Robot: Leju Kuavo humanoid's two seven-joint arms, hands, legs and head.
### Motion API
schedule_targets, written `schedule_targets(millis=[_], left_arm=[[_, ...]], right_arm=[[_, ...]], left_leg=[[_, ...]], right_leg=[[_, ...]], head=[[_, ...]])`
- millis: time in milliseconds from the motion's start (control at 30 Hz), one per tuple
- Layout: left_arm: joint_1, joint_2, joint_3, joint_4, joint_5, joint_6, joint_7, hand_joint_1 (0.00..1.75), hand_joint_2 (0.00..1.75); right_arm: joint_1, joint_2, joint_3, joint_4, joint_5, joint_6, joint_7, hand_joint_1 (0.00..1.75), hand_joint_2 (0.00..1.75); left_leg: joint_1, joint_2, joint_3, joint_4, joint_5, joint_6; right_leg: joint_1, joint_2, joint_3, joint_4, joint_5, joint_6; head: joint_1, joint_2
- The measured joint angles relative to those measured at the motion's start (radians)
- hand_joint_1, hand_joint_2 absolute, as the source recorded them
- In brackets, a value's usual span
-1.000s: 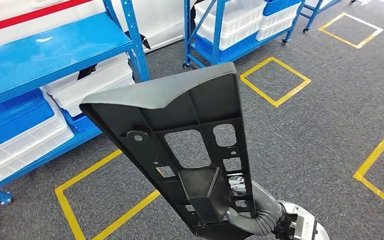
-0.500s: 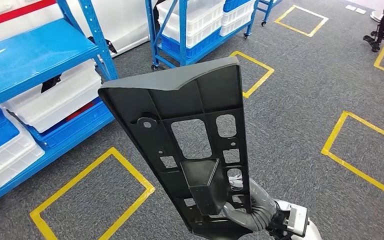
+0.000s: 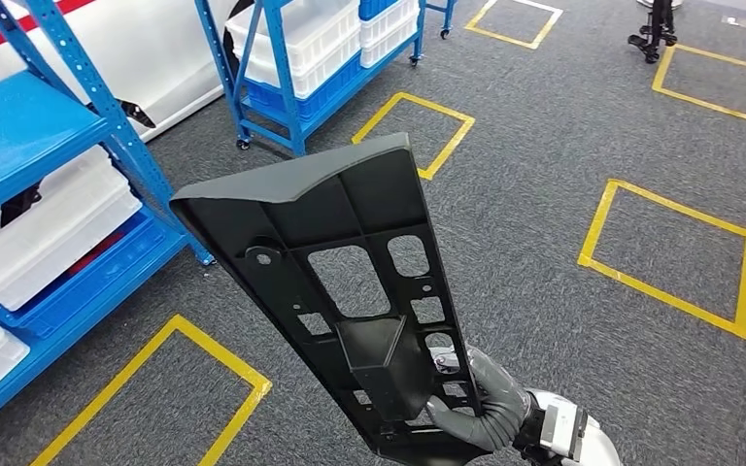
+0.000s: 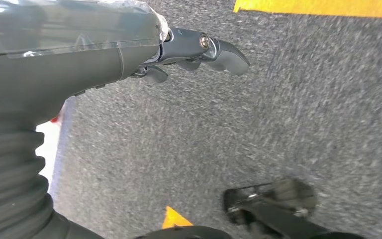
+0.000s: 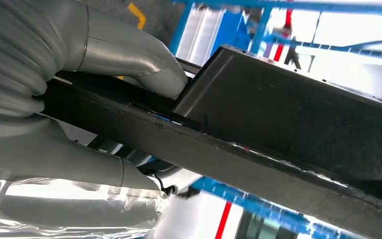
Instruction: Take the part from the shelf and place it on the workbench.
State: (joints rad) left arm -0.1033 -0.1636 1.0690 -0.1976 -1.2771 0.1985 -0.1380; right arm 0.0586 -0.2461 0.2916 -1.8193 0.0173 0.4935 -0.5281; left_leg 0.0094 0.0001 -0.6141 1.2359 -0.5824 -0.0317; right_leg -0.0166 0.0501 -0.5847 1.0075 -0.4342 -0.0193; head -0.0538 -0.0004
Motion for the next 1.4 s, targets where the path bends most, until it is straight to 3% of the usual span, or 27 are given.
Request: schedule_targets(millis=[67, 133, 167, 233, 267, 300, 367, 433, 467, 500, 567, 633, 667, 733, 800, 867, 900, 933, 967, 1000, 1033, 1100, 1167, 1233, 1300, 1367, 1400], left_arm=[[0.006, 0.001, 0.0, 0.0, 0.0, -0.001, 0.001, 0.0, 1.75], [0.009, -0.001, 0.0, 0.0, -0.002, -0.003, 0.005, 0.0, 1.75], [0.009, -0.003, -0.001, 0.0, -0.003, -0.005, 0.008, 0.0, 1.75], [0.008, -0.01, -0.001, 0.0, -0.007, -0.01, 0.017, 0.0, 1.75], [0.008, -0.014, -0.002, 0.0, -0.008, -0.012, 0.02, 0.0, 1.75], [0.008, -0.018, -0.002, 0.0, -0.01, -0.012, 0.024, 0.0, 1.75], [0.009, -0.024, -0.004, 0.0, -0.013, -0.013, 0.035, 0.0, 1.75], [0.011, -0.026, -0.006, 0.0, -0.018, -0.014, 0.048, 0.0, 1.75], [0.011, -0.026, -0.007, 0.0, -0.02, -0.015, 0.052, 0.0, 1.75], [0.011, -0.026, -0.007, 0.0, -0.021, -0.015, 0.054, 0.0, 1.75], [0.01, -0.025, -0.008, 0.0, -0.017, -0.012, 0.049, 0.0, 1.75], [0.008, -0.025, -0.007, 0.0, -0.01, -0.007, 0.038, 0.0, 1.75], [0.008, -0.025, -0.007, 0.0, -0.006, -0.004, 0.032, 0.0, 1.75], [0.007, -0.025, -0.007, 0.0, -0.001, 0.0, 0.024, 0.0, 1.75], [0.005, -0.024, -0.007, 0.0, 0.0, 0.001, 0.018, 0.0, 1.75], [0.003, -0.025, -0.007, 0.0, -0.002, 0.001, 0.018, 0.0, 1.75], [0.001, -0.025, -0.007, 0.0, -0.004, 0.002, 0.019, 0.0, 1.75], [-0.002, -0.025, -0.007, 0.0, -0.006, 0.002, 0.022, 0.0, 1.75], [-0.003, -0.025, -0.007, 0.0, -0.008, 0.004, 0.025, 0.0, 1.75], [-0.003, -0.025, -0.007, 0.0, -0.009, 0.006, 0.029, 0.0, 1.75], [-0.001, -0.025, -0.007, 0.0, -0.009, 0.009, 0.032, 0.0, 1.75], [0.005, -0.025, -0.007, 0.0, -0.007, 0.016, 0.039, 0.0, 1.75], [0.006, -0.024, -0.007, 0.0, -0.002, 0.021, 0.048, 0.0, 1.75], [0.005, -0.023, -0.007, 0.0, 0.001, 0.026, 0.061, 0.0, 1.75], [0.006, -0.022, -0.007, 0.0, 0.002, 0.033, 0.072, 0.0, 1.75], [0.009, -0.018, -0.006, 0.0, 0.002, 0.036, 0.08, 0.0, 1.75], [0.011, -0.015, -0.006, 0.0, 0.002, 0.036, 0.082, 0.0, 1.75]], right_arm=[[0.0, 0.0, 0.0, -0.002, 0.001, -0.001, 0.002, 1.75, 1.75], [0.001, 0.0, 0.001, -0.006, 0.001, -0.001, 0.004, 1.75, 1.75], [0.002, 0.0, 0.001, -0.009, 0.002, -0.001, 0.004, 1.75, 1.75], [0.01, 0.001, 0.002, -0.018, 0.005, -0.001, 0.008, 1.75, 1.75], [0.013, 0.001, 0.002, -0.024, 0.009, -0.002, 0.011, 1.75, 1.75], [0.014, 0.001, 0.003, -0.03, 0.014, -0.003, 0.015, 1.75, 1.75], [0.014, 0.003, 0.006, -0.037, 0.023, -0.01, 0.025, 1.75, 1.75], [0.019, 0.004, 0.01, -0.042, 0.03, -0.017, 0.034, 1.75, 1.75], [0.023, 0.004, 0.012, -0.046, 0.031, -0.02, 0.038, 1.75, 1.75], [0.027, 0.004, 0.014, -0.05, 0.032, -0.021, 0.041, 1.75, 1.75], [0.032, 0.004, 0.018, -0.058, 0.028, -0.022, 0.044, 1.75, 1.75], [0.03, 0.004, 0.022, -0.062, 0.019, -0.021, 0.044, 1.75, 1.75], [0.029, 0.004, 0.024, -0.061, 0.016, -0.02, 0.043, 1.75, 1.75], [0.027, 0.004, 0.027, -0.061, 0.01, -0.019, 0.04, 1.75, 1.75], [0.022, 0.001, 0.03, -0.06, 0.007, -0.019, 0.036, 1.75, 1.75], [0.015, -0.002, 0.036, -0.058, 0.005, -0.019, 0.034, 1.75, 1.75], [0.012, -0.003, 0.039, -0.057, 0.005, -0.019, 0.034, 1.75, 1.75], [0.011, -0.003, 0.042, -0.056, 0.005, -0.018, 0.034, 1.75, 1.75], [0.011, -0.003, 0.044, -0.056, 0.006, -0.018, 0.035, 1.75, 1.75], [0.009, -0.003, 0.046, -0.055, 0.006, -0.017, 0.035, 1.75, 1.75], [0.007, -0.003, 0.048, -0.055, 0.006, -0.016, 0.036, 1.75, 1.75], [0.002, -0.003, 0.051, -0.055, 0.006, -0.016, 0.036, 1.75, 1.75], [-0.004, -0.003, 0.054, -0.055, 0.004, -0.016, 0.035, 1.75, 1.75], [-0.008, -0.003, 0.057, -0.053, 0.003, -0.016, 0.032, 1.75, 1.75], [-0.014, -0.003, 0.058, -0.051, 0.002, -0.017, 0.028, 1.75, 1.75], [-0.024, -0.001, 0.058, -0.048, 0.002, -0.023, 0.025, 1.75, 1.75], [-0.027, 0.0, 0.059, -0.048, 0.003, -0.028, 0.025, 1.75, 1.75]], left_leg=[[0.001, -0.043, 0.058, -0.143, 0.076, 0.01], [0.001, -0.084, 0.087, -0.226, 0.102, 0.018], [-0.001, -0.087, 0.089, -0.237, 0.1, 0.023], [-0.001, -0.064, 0.094, -0.246, 0.106, 0.035], [0.0, -0.052, 0.098, -0.252, 0.111, 0.043], [0.002, -0.038, 0.1, -0.259, 0.116, 0.049], [-0.001, -0.01, 0.1, -0.263, 0.119, 0.055], [-0.004, 0.017, 0.099, -0.263, 0.117, 0.056], [-0.005, 0.03, 0.099, -0.262, 0.116, 0.055], [-0.005, 0.041, 0.101, -0.261, 0.114, 0.053], [-0.007, 0.061, 0.105, -0.258, 0.108, 0.044], [-0.012, 0.077, 0.107, -0.254, 0.1, 0.032], [-0.015, 0.085, 0.109, -0.255, 0.097, 0.026], [-0.013, 0.098, 0.116, -0.255, 0.092, 0.013], [-0.009, 0.07, 0.106, -0.215, 0.061, 0.002], [-0.007, 0.024, 0.051, -0.092, -0.007, -0.004], [-0.007, 0.013, 0.017, -0.019, -0.038, -0.004], [-0.007, 0.008, -0.01, 0.034, -0.052, -0.003], [-0.008, 0.006, -0.02, 0.051, -0.045, -0.001], [-0.008, 0.003, -0.012, 0.025, -0.017, 0.002], [-0.008, -0.005, 0.013, -0.036, 0.024, 0.006], [-0.007, -0.046, 0.066, -0.174, 0.088, 0.015], [-0.008, -0.072, 0.086, -0.235, 0.102, 0.024], [-0.008, -0.057, 0.087, -0.243, 0.105, 0.035], [-0.005, -0.036, 0.093, -0.255, 0.114, 0.049], [-0.006, -0.011, 0.095, -0.262, 0.118, 0.057], [-0.008, 0.001, 0.094, -0.261, 0.118, 0.059]], right_leg=[[0.001, 0.027, 0.001, 0.004, 0.0, 0.004], [-0.001, 0.049, -0.007, 0.007, 0.002, 0.016], [-0.002, 0.06, -0.011, 0.007, 0.004, 0.024], [-0.006, 0.071, -0.016, 0.006, 0.007, 0.038], [-0.005, 0.055, -0.024, 0.02, -0.002, 0.042], [-0.004, 0.03, -0.04, 0.053, -0.023, 0.044], [-0.005, -0.027, -0.1, 0.178, -0.09, 0.048], [-0.01, -0.044, -0.15, 0.285, -0.128, 0.056], [-0.013, -0.048, -0.15, 0.29, -0.12, 0.059], [-0.015, -0.054, -0.126, 0.25, -0.094, 0.06], [-0.015, -0.092, -0.041, 0.104, -0.036, 0.058], [-0.01, -0.123, 0.006, 0.015, -0.017, 0.046], [-0.006, -0.124, 0.008, 0.009, -0.021, 0.039], [-0.006, -0.101, 0.006, 0.006, -0.018, 0.026], [-0.01, -0.08, 0.007, 0.0, -0.013, 0.013], [-0.008, -0.061, 0.005, -0.001, -0.01, 0.003], [-0.005, -0.051, 0.005, -0.001, -0.01, 0.0], [-0.002, -0.039, 0.005, -0.001, -0.01, -0.001], [0.001, -0.026, 0.005, 0.0, -0.01, -0.002], [0.002, -0.012, 0.007, 0.001, -0.01, -0.002], [0.003, 0.002, 0.009, 0.002, -0.01, -0.001], [0.004, 0.027, 0.006, 0.006, -0.01, 0.003], [0.002, 0.047, -0.004, 0.009, -0.006, 0.013], [0.0, 0.062, -0.01, 0.006, -0.001, 0.027], [0.002, 0.033, -0.025, 0.032, -0.018, 0.033], [0.003, -0.02, -0.075, 0.137, -0.076, 0.036], [0.001, -0.034, -0.11, 0.207, -0.108, 0.038]], head=[[0.0, 0.0], [0.0, 0.0], [0.0, 0.0], [0.0, 0.0], [0.0, 0.0], [0.0, 0.0], [0.0, 0.0], [0.0, 0.0], [0.0, 0.0], [0.0, 0.0], [0.0, 0.0], [0.0, 0.0], [0.0, 0.0], [0.0, 0.0], [0.0, 0.0], [0.0, 0.0], [0.0, 0.0], [0.0, 0.0], [0.0, 0.0], [0.0, 0.0], [0.0, 0.0], [0.0, 0.0], [0.0, 0.0], [0.0, 0.0], [0.0, 0.0], [0.0, 0.0], [0.0, 0.0]])
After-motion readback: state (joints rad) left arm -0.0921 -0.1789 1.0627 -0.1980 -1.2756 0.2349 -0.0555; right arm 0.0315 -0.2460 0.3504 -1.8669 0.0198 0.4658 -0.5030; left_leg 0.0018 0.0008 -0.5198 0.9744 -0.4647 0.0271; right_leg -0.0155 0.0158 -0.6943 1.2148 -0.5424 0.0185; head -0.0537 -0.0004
